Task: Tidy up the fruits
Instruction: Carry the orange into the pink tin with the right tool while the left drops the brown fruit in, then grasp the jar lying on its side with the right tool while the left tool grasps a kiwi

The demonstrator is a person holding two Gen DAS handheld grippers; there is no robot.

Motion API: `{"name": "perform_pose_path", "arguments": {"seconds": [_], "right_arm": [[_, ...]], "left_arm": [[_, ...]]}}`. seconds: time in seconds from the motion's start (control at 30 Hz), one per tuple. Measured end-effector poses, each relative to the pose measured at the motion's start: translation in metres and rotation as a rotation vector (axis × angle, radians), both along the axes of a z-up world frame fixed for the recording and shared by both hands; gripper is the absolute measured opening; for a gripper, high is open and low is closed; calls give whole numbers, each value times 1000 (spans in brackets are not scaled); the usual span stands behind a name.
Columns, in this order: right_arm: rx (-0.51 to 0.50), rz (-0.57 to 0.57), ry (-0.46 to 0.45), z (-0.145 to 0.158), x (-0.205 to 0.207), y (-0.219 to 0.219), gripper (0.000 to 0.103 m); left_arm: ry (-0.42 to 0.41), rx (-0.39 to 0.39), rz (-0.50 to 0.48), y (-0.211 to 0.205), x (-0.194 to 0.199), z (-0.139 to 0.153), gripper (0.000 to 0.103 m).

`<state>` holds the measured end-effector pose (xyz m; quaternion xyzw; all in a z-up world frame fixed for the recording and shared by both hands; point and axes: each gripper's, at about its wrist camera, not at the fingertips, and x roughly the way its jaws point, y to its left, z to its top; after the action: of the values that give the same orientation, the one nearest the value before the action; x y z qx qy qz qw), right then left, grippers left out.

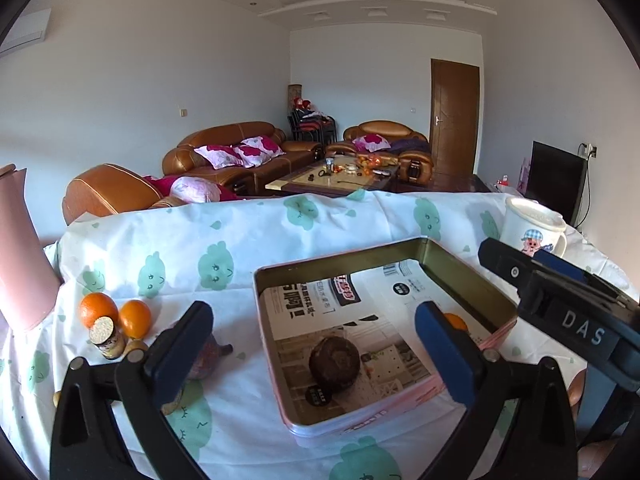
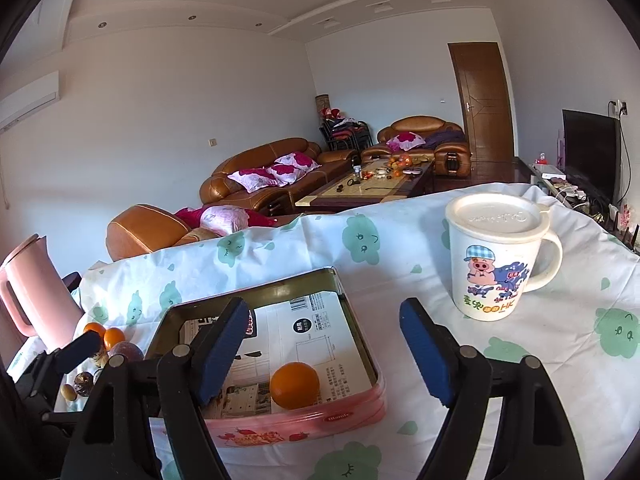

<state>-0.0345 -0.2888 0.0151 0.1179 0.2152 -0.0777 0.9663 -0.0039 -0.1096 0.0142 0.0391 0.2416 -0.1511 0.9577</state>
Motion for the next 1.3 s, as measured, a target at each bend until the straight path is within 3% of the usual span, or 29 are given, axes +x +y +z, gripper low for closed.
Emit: {"name": "perform_pose_path", "arguments": {"seconds": [0.47, 0.83, 1.07, 1.3], "right_arm": [[-46, -23, -24, -6, -8, 12, 79], [-53, -44, -38, -3, -17, 21, 79], [-70, -14, -25, -4, -21, 42, 79], [-58, 98, 11, -8, -22, 83, 79]], "left_arm": [[-7, 31, 103, 36, -2, -6, 103], [57, 3, 167, 82, 6, -13, 103], [97, 13, 178, 108, 9, -17, 103], [130, 13, 203, 143, 15, -21, 103]]}}
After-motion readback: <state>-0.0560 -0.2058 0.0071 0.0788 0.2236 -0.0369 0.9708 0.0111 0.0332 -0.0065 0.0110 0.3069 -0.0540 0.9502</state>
